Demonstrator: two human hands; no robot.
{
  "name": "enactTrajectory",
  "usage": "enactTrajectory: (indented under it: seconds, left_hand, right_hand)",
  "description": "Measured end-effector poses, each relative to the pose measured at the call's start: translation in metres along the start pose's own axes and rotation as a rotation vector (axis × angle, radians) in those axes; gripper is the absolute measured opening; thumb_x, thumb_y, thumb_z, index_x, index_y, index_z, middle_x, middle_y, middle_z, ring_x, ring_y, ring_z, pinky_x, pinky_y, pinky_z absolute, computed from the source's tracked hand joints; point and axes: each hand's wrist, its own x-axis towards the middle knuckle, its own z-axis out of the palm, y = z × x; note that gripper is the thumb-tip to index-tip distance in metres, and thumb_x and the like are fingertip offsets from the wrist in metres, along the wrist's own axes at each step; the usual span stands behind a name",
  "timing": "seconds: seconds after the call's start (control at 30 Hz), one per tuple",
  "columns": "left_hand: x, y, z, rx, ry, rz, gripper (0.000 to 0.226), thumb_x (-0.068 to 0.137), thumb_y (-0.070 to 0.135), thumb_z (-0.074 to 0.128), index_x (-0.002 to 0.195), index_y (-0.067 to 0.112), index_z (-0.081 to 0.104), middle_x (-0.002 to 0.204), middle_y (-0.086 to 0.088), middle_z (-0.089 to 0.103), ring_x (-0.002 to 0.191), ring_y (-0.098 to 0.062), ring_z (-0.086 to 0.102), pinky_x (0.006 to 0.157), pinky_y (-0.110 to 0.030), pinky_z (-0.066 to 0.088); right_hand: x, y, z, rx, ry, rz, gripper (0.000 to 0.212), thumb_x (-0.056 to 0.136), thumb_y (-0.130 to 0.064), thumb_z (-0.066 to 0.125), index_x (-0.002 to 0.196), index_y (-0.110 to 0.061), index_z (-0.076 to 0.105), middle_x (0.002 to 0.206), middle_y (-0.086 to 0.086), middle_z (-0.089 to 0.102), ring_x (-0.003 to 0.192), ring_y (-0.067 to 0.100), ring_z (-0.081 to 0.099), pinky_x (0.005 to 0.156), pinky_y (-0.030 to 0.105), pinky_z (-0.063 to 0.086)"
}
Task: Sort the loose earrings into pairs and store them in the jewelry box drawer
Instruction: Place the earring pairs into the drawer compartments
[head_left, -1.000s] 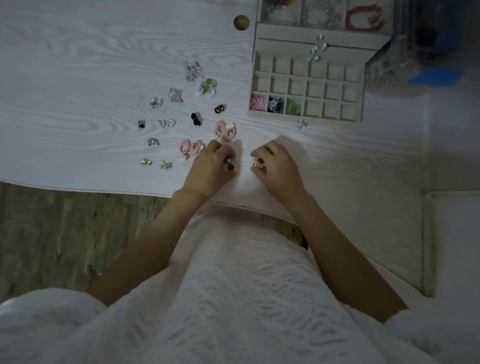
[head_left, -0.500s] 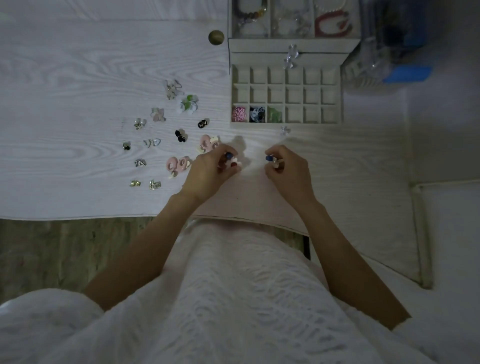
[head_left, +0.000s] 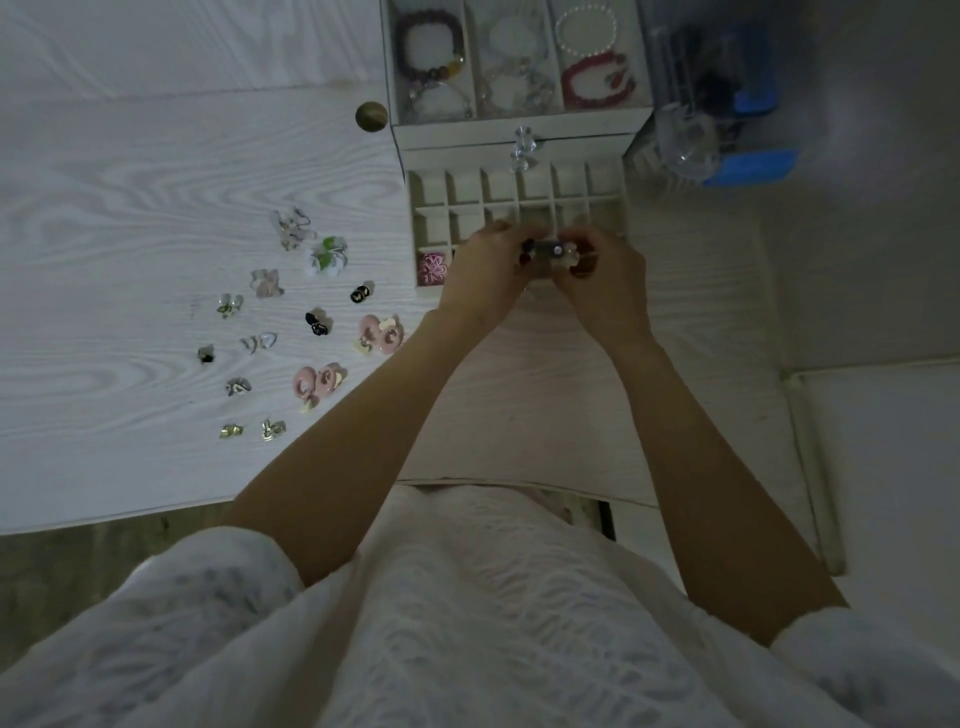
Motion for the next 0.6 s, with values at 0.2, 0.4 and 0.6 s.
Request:
enactTrajectory:
  seconds: [0.2, 0.4, 0.6]
  left_hand:
    - [0.005, 0.006, -0.001, 0.141, -0.068, 0.012, 0.047, 0.087, 0.007, 0.053, 0.133, 0.014, 0.047, 0.112, -0.016, 0.066, 0.099, -0.034, 0.062, 0.085, -0.040, 0.049]
    - [0.006, -0.001, 0.004, 0.128, -0.005, 0.037, 0.025, 0.084, 0.005, 0.057, 0.108, 0.007, 0.062, 0.100, -0.015, 0.068, 0.088, -0.033, 0.064, 0.075, -0.040, 0.051]
    - [0.011, -0.002, 0.008, 0.173, 0.049, 0.053, 0.022, 0.082, 0.011, 0.063, 0.103, 0.007, 0.062, 0.105, -0.012, 0.065, 0.101, -0.029, 0.054, 0.084, -0.030, 0.039]
  right_hand:
    - [0.006, 0.005, 0.004, -0.077, -0.028, -0.041, 0.038, 0.075, -0.002, 0.068, 0.113, -0.005, 0.063, 0.101, 0.013, 0.069, 0.091, 0.021, 0.064, 0.075, 0.013, 0.041]
    - [0.009, 0.005, 0.006, -0.160, -0.028, -0.060, 0.032, 0.077, -0.005, 0.065, 0.109, -0.007, 0.065, 0.097, 0.012, 0.069, 0.087, 0.024, 0.064, 0.080, 0.031, 0.050]
    - [0.012, 0.006, 0.007, -0.321, -0.072, -0.109, 0.021, 0.085, -0.015, 0.059, 0.104, -0.011, 0.067, 0.104, 0.011, 0.064, 0.097, 0.026, 0.057, 0.072, 0.028, 0.039]
